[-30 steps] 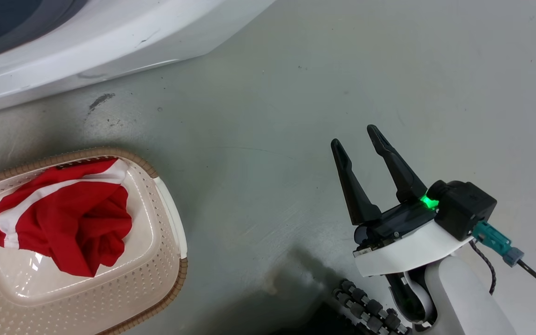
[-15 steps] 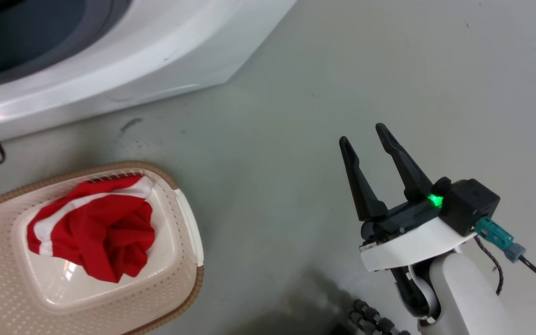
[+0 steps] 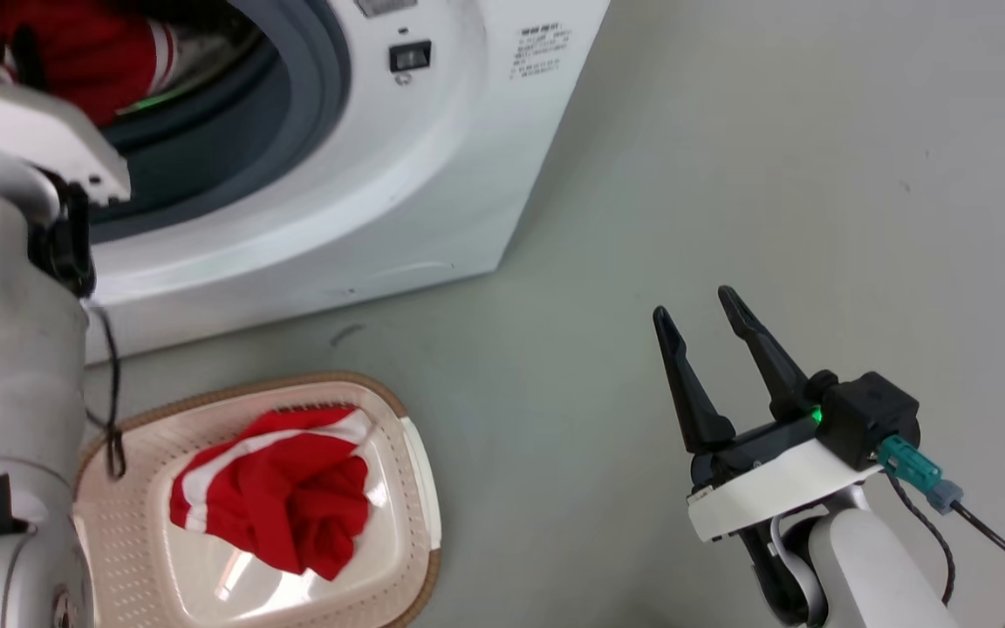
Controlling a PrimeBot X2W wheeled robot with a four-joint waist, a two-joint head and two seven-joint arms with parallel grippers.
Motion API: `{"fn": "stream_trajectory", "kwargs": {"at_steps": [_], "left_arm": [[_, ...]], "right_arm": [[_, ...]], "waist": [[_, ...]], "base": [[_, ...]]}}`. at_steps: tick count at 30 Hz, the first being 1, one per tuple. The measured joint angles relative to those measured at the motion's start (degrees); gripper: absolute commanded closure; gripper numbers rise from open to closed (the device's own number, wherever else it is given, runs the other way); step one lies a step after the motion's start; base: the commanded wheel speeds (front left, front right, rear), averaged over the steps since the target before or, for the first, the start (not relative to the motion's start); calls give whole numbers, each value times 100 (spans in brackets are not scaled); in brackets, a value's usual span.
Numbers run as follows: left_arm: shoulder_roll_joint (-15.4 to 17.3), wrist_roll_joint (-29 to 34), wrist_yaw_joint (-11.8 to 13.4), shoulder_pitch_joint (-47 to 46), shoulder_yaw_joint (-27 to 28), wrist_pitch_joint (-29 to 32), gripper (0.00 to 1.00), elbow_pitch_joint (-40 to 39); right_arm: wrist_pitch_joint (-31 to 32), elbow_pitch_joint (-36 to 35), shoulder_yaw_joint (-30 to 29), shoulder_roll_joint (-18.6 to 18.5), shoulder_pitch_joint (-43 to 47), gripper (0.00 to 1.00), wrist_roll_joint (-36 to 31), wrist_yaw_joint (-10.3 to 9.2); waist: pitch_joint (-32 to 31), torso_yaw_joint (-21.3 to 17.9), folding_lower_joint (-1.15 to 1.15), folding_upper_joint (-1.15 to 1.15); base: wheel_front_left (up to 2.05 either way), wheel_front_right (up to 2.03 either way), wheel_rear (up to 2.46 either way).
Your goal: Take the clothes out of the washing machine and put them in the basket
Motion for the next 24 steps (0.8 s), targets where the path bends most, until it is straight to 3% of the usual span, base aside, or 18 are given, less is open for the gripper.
{"fn": "stream_trajectory", "kwargs": {"at_steps": [6, 13, 24], "left_arm": [[-75, -75, -152, 629, 78, -160, 100, -216], [-248, 16, -165, 1743, 222, -166, 100, -1550], [-920, 156, -162, 3515, 446, -175, 100, -3985]], "right_arm": [[-1, 147, -55, 0, 169, 0, -19, 0], [8, 328, -100, -1, 380, 0, -82, 0], [258, 235, -202, -1, 895, 0, -188, 0]], "waist": [[-587, 151, 0, 0], [-1209, 337, 0, 0], [-2061, 677, -1, 0]], "base": [[0, 0, 0], [0, 0, 0], [0, 0, 0]]}}
